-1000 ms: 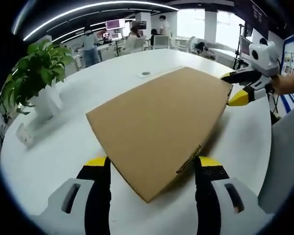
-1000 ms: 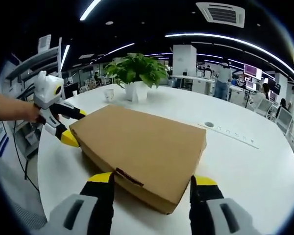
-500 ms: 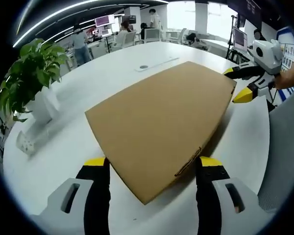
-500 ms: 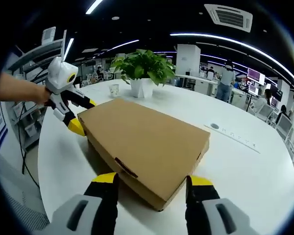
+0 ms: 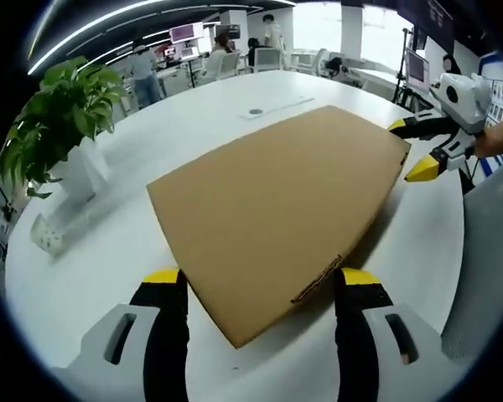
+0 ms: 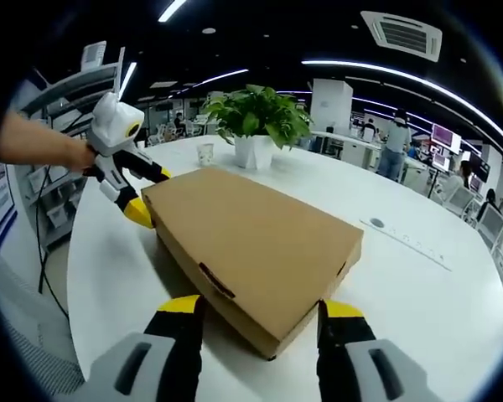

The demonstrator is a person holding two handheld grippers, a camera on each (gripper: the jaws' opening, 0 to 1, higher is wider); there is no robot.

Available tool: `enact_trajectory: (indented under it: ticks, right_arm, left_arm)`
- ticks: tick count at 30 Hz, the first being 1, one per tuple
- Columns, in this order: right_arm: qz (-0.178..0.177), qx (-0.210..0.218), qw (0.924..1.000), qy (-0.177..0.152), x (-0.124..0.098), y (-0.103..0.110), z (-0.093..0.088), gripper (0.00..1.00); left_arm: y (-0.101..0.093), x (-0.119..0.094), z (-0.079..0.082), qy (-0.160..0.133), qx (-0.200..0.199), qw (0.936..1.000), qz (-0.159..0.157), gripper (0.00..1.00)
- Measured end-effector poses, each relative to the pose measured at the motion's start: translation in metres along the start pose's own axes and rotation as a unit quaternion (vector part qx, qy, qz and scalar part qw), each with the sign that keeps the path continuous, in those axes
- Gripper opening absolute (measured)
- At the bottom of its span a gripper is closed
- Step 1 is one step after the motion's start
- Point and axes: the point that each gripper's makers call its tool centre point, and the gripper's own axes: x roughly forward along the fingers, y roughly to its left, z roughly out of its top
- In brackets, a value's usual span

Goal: Operate the shoe box by opening the lid, removing the specified soft item, and placing it in the target area until the item is outside and the box remains undamaged.

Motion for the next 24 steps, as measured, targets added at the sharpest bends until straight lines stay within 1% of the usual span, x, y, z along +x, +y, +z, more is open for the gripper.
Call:
enact_trajectory:
  ticks: [4, 7, 9, 11, 13, 14, 17, 19, 20, 24]
  right_arm:
    - [0.0, -0.001, 1.0, -0.001, 0.0019, -0.0019, 0.0004, 0.52]
    - [0.001, 0.002, 1.0, -0.001, 0.0021, -0.0018, 0.0008, 0.52]
    - [0.002, -0.004, 1.0, -0.003, 0.002, -0.0015, 0.0, 0.52]
    - [0.002, -0.009, 0.9999, -0.005, 0.0014, -0.0031, -0.0008, 0.5]
    - [-0.006, 0.01, 0.9998, -0.019, -0.0002, -0.0088, 0.0005, 0.46]
    - [0.003, 0.015, 0.9996, -0.025, -0.0002, -0.0064, 0.0014, 0.46]
    - [-0.005, -0.014, 0.9995, -0.029, -0.0006, -0.0067, -0.0008, 0.46]
    - [-0.005, -0.009, 0.9994, -0.034, -0.001, -0.0068, -0.0013, 0.46]
    - [-0.003, 0.003, 0.9992, -0.039, -0.0011, -0.0071, -0.0004, 0.47]
    - [-0.003, 0.002, 0.9991, -0.042, -0.001, -0.0073, 0.0001, 0.47]
  left_arm:
    - [0.0001, -0.0005, 0.0001, -0.003, -0.012, 0.9999, 0.0, 0.7]
    - [0.0002, -0.0007, -0.0003, -0.006, -0.013, 0.9999, 0.002, 0.7]
    - [0.0008, -0.0006, -0.0004, -0.009, -0.012, 0.9999, 0.002, 0.7]
    - [0.0005, -0.0008, -0.0003, -0.009, -0.011, 0.9999, 0.002, 0.71]
    - [0.0005, -0.001, -0.0004, -0.009, -0.008, 0.9999, 0.004, 0.71]
    - [0.0002, -0.0009, -0.0002, -0.011, -0.008, 0.9999, 0.004, 0.71]
    - [0.0001, -0.0013, -0.0004, -0.015, -0.01, 0.9998, 0.008, 0.72]
    - [-0.0005, -0.0033, 0.0002, -0.024, -0.011, 0.9996, 0.009, 0.71]
    - [-0.001, -0.0047, 0.0003, -0.026, -0.016, 0.9995, 0.009, 0.71]
    - [-0.0013, -0.0085, 0.0001, -0.036, -0.024, 0.999, 0.013, 0.69]
